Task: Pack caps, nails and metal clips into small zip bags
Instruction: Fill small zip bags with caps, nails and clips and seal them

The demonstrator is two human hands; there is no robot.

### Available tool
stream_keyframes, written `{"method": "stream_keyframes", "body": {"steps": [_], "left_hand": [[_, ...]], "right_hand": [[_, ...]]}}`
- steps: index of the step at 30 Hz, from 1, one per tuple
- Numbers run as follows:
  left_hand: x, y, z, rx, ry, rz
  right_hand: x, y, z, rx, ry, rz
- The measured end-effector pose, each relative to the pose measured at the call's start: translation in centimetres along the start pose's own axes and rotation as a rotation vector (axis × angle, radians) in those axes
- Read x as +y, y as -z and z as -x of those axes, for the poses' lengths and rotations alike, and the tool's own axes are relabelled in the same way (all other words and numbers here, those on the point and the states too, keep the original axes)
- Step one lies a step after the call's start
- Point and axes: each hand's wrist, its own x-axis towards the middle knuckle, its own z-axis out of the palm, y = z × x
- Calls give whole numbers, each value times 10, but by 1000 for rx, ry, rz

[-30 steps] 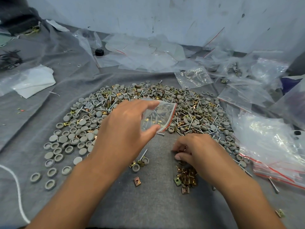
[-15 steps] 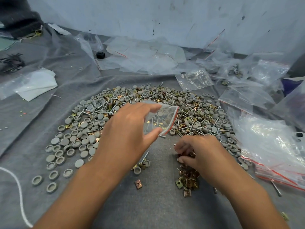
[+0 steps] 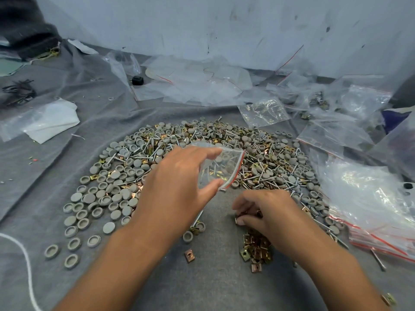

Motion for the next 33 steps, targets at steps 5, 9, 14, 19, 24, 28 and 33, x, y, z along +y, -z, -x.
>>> {"method": "stream_keyframes", "body": {"steps": [5, 9, 14, 19, 24, 28, 33], "left_hand": [[1, -1, 1, -4, -8, -14], [2, -2, 0, 1, -9, -19], [0, -2, 0, -12, -7, -19], [-2, -1, 0, -17, -9, -20], [-2, 0, 1, -7, -13, -24], [0, 0, 1, 3, -10, -27], [3, -1, 1, -15, -12, -25]], "right_hand": [[-6, 12, 4, 555, 111, -363], [-14, 17, 0, 629, 221, -364], [2, 12, -3, 27, 69, 127], [0, 4, -3, -59, 30, 185], [-3, 2, -1, -66, 59, 157], [-8, 11, 0, 162, 13, -137], [-30, 15, -1, 718, 279, -293]]}}
